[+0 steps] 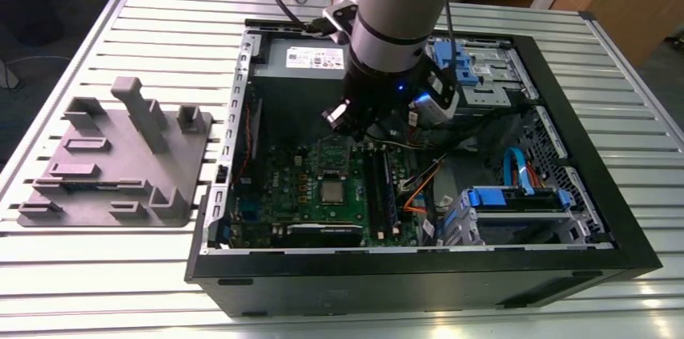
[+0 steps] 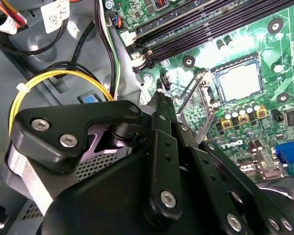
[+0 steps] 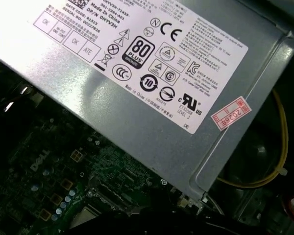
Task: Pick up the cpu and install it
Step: 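Close the cpu cover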
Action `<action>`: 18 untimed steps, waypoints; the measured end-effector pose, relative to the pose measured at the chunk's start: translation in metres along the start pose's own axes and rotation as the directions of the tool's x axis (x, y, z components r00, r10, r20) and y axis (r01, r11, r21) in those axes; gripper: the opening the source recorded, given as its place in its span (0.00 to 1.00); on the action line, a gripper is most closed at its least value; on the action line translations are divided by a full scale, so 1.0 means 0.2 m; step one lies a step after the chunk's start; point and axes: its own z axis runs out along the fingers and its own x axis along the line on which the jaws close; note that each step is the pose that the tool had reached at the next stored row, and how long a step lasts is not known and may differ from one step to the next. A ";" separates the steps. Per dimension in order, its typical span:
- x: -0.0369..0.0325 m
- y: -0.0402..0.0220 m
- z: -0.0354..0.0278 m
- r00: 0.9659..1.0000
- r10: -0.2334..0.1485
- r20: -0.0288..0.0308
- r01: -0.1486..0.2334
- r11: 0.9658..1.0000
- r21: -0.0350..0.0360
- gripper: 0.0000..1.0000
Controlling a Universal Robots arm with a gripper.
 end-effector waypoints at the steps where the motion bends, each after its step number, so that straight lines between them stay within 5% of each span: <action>1: 0.000 0.000 -0.001 1.000 -0.005 0.000 0.005 1.000 0.000 0.10; 18: -0.001 0.003 -0.022 0.997 -0.077 -0.010 0.077 0.997 -0.003 0.10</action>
